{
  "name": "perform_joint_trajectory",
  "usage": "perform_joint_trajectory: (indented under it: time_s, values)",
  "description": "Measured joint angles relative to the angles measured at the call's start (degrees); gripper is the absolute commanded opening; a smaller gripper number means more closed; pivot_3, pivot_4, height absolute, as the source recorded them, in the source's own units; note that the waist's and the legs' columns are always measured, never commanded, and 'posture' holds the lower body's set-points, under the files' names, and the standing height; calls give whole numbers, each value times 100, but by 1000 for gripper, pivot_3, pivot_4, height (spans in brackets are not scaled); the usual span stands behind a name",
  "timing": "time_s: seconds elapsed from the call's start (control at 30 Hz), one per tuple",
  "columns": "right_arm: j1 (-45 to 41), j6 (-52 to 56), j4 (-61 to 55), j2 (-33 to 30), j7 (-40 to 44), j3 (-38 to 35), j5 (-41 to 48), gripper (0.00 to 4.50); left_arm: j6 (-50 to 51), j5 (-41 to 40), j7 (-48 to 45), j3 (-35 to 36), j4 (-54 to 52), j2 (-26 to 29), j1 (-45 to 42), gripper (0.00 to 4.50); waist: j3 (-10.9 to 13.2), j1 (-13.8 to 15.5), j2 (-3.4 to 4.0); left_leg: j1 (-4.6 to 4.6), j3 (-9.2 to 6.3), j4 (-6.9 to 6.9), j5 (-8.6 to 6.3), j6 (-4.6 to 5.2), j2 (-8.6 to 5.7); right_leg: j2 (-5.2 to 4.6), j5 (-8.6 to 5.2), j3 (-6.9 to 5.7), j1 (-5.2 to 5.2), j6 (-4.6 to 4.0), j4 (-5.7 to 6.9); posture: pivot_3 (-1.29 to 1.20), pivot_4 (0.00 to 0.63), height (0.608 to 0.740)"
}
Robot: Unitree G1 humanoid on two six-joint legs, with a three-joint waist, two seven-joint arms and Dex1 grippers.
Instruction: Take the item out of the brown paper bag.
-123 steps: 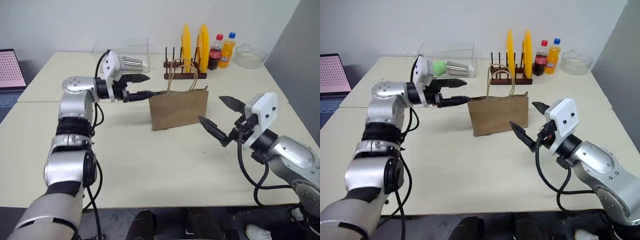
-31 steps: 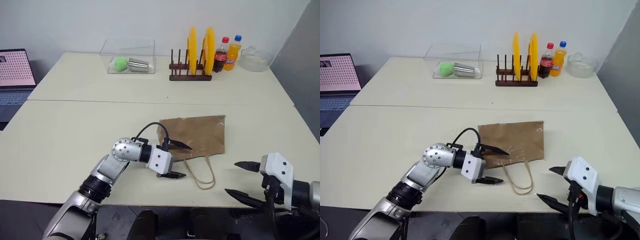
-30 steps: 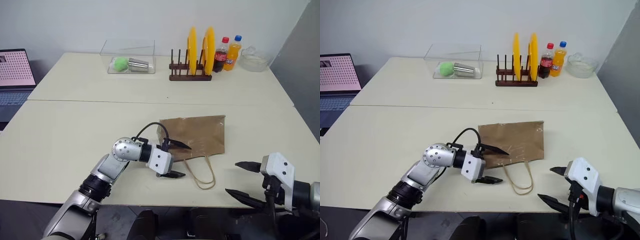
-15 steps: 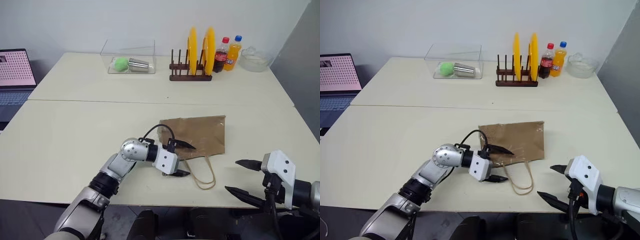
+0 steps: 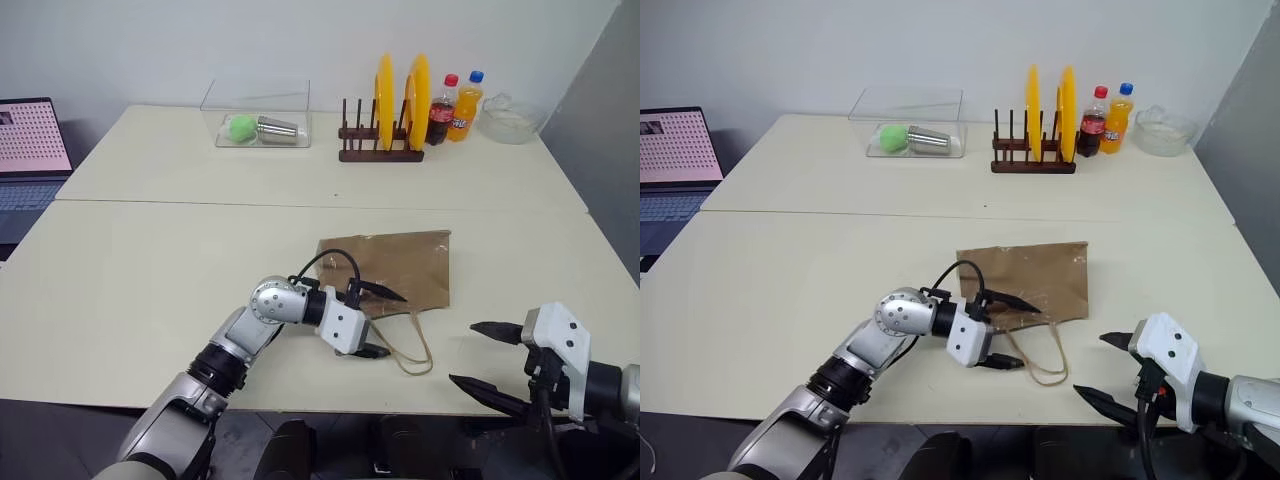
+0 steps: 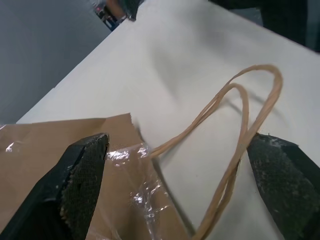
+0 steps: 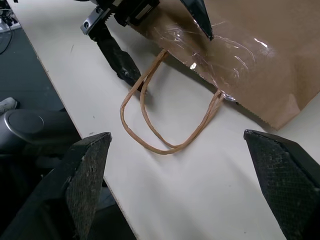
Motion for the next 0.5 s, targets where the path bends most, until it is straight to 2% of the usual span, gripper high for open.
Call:
perform_joint_trajectory:
  time_s: [0.13, 0.33, 0.5]
  values:
    - [1, -2, 0, -25, -43, 0, 101, 4460, 12, -169, -161, 0, -43, 132, 54, 4500, 0, 3, 0, 0, -1, 1, 0, 0, -1, 0, 0, 0, 3, 0, -1, 0, 150, 740]
    - [-27, -4, 0, -92, -132, 2, 143, 4460, -108, -45, -11, -51, 41, -120, 59, 4500, 0, 11, 0, 0, -3, 2, 0, 0, -1, 0, 0, -1, 4, 1, -3, 0, 150, 740]
    - [69, 1, -5, -137, -109, -76, 361, 4460, -433, 45, -59, -155, 219, -118, 21, 4500, 0, 11, 0, 0, -3, 2, 0, 0, -1, 0, 0, -2, 5, 1, -3, 0, 150, 740]
